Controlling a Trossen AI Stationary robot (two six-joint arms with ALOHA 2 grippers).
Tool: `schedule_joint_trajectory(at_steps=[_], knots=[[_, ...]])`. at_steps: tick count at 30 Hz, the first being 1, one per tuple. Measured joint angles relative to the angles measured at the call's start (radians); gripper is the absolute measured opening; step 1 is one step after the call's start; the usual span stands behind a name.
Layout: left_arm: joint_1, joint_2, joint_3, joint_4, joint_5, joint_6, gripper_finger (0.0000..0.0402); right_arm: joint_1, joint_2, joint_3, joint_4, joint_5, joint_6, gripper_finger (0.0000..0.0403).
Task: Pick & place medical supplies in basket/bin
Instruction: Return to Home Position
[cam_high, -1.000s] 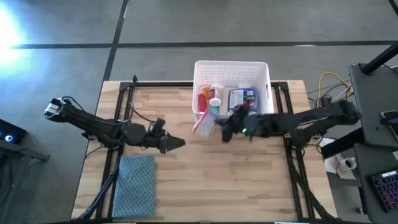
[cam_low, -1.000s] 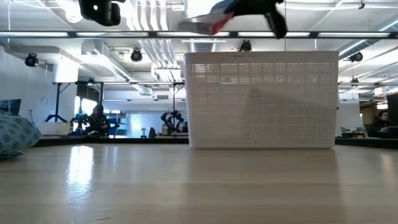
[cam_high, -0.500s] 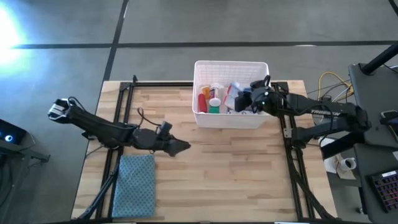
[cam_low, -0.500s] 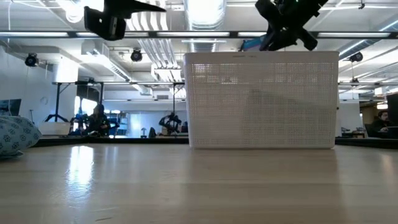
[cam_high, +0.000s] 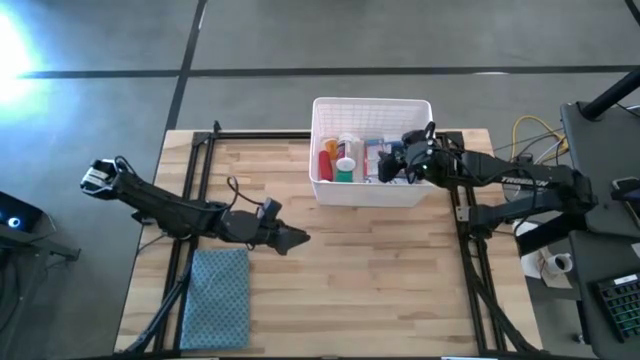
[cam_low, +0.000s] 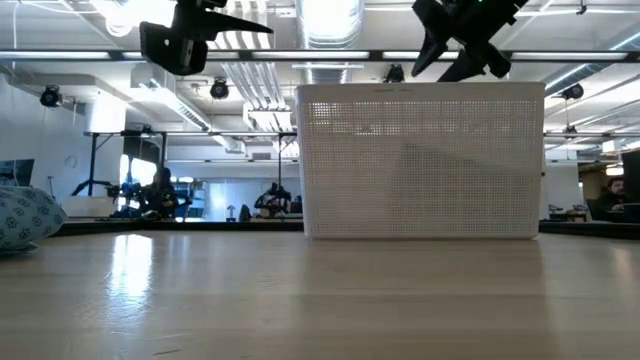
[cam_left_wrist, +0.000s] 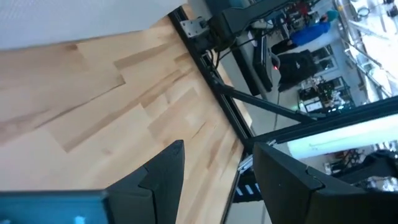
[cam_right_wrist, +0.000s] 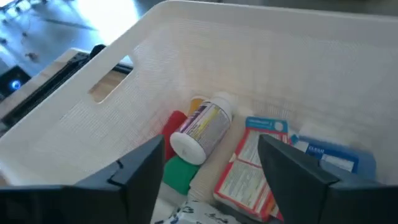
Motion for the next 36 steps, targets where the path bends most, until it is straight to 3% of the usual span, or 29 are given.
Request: schedule_joint_trajectory(at_steps=[6,11,13,15,18,20,22,27,36], knots=[[0.016,-0.029,0.000,-0.003,0.053,0.039,0.0171,0.098,-0.066,0.000,0.051,-0.002,-0.140,0.0265],[0.018,-0.056,0.010,0.003,0.062,0.120,0.0171,0.114,-0.150,0.000,0.082,-0.013,-0.131,0.0261],[0.028,-0.071,0.010,0.009,0.063,0.163,0.0171,0.113,-0.197,0.000,0.082,-0.079,-0.063,0.0258],[0.039,-0.090,0.010,0.007,0.063,0.206,0.0171,0.121,-0.235,0.000,0.118,-0.150,-0.141,0.0256],[0.068,-0.116,0.010,0.009,0.079,0.277,0.0171,0.136,-0.286,0.000,0.125,-0.351,-0.279,0.0256],[0.092,-0.135,0.006,0.008,0.101,0.315,0.0171,0.136,-0.314,0.000,0.107,-0.462,-0.292,0.0258],[0.119,-0.161,-0.005,0.008,0.126,0.348,0.0171,0.136,-0.342,-0.008,0.056,-0.509,-0.277,0.0260],[0.179,-0.250,-0.056,0.006,0.179,0.421,0.0171,0.151,-0.415,-0.076,-0.041,-0.515,-0.238,0.0259],[0.218,-0.504,-0.261,0.008,0.185,0.474,0.0171,0.154,-0.611,-0.271,0.004,-0.540,-0.202,0.0256]])
